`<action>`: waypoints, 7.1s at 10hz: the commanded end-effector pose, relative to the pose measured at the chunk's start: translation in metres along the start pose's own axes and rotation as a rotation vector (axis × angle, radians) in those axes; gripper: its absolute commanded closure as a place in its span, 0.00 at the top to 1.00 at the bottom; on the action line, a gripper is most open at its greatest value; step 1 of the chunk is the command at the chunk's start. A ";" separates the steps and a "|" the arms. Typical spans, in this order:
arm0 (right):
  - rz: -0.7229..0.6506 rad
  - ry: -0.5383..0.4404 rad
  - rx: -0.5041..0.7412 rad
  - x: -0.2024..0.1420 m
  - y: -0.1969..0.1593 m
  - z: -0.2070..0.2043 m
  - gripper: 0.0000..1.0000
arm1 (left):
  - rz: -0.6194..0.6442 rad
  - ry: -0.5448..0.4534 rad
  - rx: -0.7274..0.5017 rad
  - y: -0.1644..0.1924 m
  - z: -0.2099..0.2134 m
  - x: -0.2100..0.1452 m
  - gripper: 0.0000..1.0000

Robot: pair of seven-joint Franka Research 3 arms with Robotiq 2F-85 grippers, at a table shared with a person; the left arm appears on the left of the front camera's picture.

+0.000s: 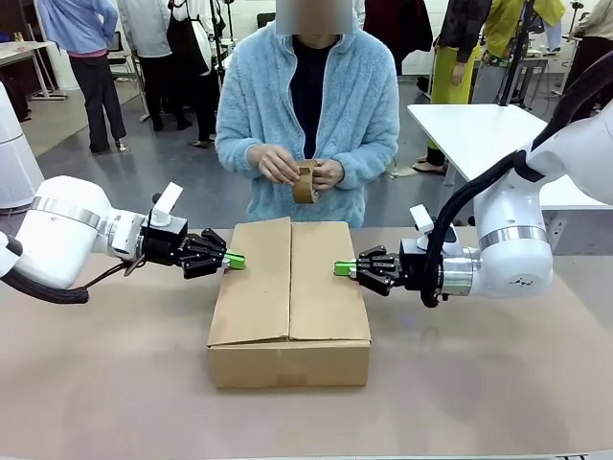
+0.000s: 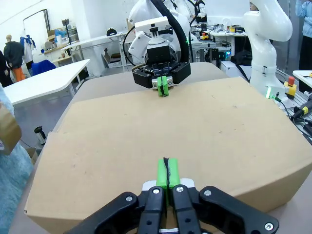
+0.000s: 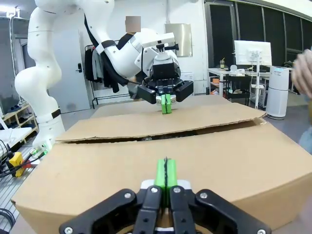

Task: Wrap the clocks to prevent damage.
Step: Push the left (or right) flap of the Package Box to close it, then after the human seals the box with tape, release both hands from the side flaps of the Package Box.

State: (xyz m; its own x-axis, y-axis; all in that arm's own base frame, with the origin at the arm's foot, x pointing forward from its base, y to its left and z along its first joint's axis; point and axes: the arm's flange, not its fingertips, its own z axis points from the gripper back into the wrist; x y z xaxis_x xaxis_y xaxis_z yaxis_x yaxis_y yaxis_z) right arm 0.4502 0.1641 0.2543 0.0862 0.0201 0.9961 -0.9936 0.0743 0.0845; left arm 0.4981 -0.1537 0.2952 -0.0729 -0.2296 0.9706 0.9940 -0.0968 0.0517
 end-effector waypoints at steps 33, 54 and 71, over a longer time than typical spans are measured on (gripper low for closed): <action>-0.003 0.005 -0.002 -0.002 0.000 -0.001 0.01 | -0.006 0.002 0.000 -0.001 0.000 -0.001 0.01; -0.003 0.005 -0.002 -0.002 0.000 -0.001 0.01 | -0.006 0.002 0.000 -0.001 0.000 -0.001 0.01; -0.003 0.005 -0.002 -0.002 0.000 -0.001 0.01 | -0.006 0.002 0.000 -0.001 0.000 -0.001 0.01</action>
State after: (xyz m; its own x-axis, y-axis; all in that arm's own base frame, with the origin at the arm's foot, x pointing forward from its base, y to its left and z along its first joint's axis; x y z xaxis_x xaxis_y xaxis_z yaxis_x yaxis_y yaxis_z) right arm 0.4502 0.1640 0.2541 0.0866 0.0203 0.9960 -0.9936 0.0745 0.0849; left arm 0.4983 -0.1530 0.2947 -0.0721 -0.2310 0.9703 0.9942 -0.0950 0.0512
